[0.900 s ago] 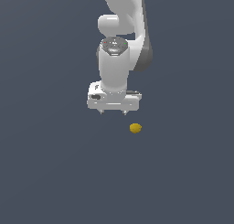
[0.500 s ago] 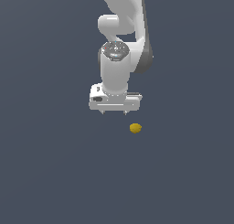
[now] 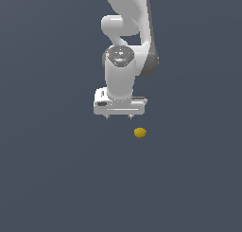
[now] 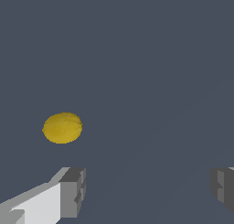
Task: Pick up the object and move it to a goal position.
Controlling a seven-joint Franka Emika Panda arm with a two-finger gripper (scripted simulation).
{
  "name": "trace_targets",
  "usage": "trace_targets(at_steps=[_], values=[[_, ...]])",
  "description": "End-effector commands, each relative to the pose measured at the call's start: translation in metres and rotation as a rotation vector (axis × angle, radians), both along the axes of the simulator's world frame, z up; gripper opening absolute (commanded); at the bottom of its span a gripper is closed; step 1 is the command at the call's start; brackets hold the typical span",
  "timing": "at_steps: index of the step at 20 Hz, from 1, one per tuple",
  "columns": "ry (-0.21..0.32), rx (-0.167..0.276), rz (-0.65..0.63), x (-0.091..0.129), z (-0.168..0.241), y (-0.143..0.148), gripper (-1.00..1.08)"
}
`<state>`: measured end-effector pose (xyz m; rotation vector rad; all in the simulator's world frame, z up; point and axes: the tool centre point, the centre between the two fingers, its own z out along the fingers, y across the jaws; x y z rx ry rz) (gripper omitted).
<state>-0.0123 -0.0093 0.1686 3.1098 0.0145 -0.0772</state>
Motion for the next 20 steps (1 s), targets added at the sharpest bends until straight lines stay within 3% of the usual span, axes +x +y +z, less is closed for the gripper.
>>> trace_targets(at_steps=[1,10,20], values=[[-0.001,0.001,-0.014,0.000,-0.002,0.003,1.00],[-0.012,0.005,-0.132,0.003,-0.018,0.023,1.00],[-0.030,0.011,-0.355,0.005,-0.048,0.059,1.00]])
